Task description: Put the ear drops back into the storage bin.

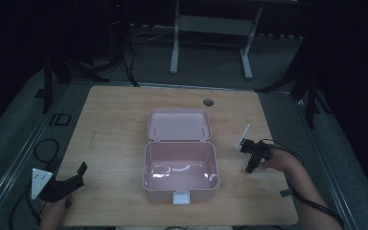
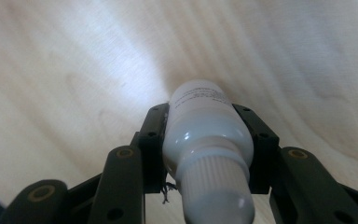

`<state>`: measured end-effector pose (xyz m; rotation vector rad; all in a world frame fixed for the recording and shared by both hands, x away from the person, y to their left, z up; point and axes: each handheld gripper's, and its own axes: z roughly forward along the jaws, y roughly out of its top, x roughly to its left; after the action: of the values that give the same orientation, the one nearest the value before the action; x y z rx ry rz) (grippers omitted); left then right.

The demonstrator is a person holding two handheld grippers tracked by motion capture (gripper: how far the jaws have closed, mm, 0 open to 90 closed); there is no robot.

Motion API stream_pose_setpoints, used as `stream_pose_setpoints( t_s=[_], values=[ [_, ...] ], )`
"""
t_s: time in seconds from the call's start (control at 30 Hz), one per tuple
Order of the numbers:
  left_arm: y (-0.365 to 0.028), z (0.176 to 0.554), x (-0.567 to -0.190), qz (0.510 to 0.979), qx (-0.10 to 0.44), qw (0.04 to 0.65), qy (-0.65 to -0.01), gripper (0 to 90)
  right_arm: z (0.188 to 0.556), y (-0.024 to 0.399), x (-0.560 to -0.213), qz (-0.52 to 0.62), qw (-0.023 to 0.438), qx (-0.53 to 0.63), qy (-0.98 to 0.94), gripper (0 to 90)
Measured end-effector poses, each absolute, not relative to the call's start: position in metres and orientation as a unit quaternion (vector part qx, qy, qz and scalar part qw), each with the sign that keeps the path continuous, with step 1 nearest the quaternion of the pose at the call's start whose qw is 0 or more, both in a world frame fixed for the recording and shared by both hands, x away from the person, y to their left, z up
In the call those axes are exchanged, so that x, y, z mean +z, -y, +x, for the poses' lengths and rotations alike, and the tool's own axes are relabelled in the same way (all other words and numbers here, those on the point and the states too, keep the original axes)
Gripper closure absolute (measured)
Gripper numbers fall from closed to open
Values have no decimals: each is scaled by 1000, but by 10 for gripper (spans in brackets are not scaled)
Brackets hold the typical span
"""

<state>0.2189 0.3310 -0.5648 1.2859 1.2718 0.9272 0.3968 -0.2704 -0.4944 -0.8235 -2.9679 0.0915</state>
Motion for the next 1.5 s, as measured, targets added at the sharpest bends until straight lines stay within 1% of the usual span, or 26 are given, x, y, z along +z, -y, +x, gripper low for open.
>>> stream_pose_setpoints(
  t_s=[0.07, 0.2, 0.4, 0.57, 0.6, 0.77, 0.9, 1.17, 1.5],
  values=[
    [-331, 219, -565, 538, 388, 527, -532, 5, 393, 269, -495, -239, 34, 33, 970, 594],
    [-331, 219, -565, 538, 388, 526, -532, 5, 386, 266, -494, -189, 23, 29, 981, 593],
    [-331, 219, -565, 538, 388, 526, -532, 4, 381, 264, -493, -149, 22, 38, 988, 594],
    [-331, 219, -565, 538, 388, 526, -532, 4, 371, 258, -490, -87, 16, 18, 996, 594],
    [-331, 219, -565, 538, 388, 526, -532, 5, 366, 255, -490, -67, 20, 12, 997, 594],
    [-331, 219, -565, 538, 388, 526, -532, 4, 355, 248, -493, -15, 17, 39, 999, 594],
    [-331, 219, -565, 538, 388, 526, -532, 5, 349, 244, -495, 2, 5, 65, 998, 594],
    [-331, 219, -565, 538, 388, 525, -532, 5, 345, 237, -491, 22, -3, 71, 997, 595],
    [-331, 219, -565, 538, 388, 525, -533, 4, 346, 230, -475, 19, -9, 58, 998, 595]
  ],
)
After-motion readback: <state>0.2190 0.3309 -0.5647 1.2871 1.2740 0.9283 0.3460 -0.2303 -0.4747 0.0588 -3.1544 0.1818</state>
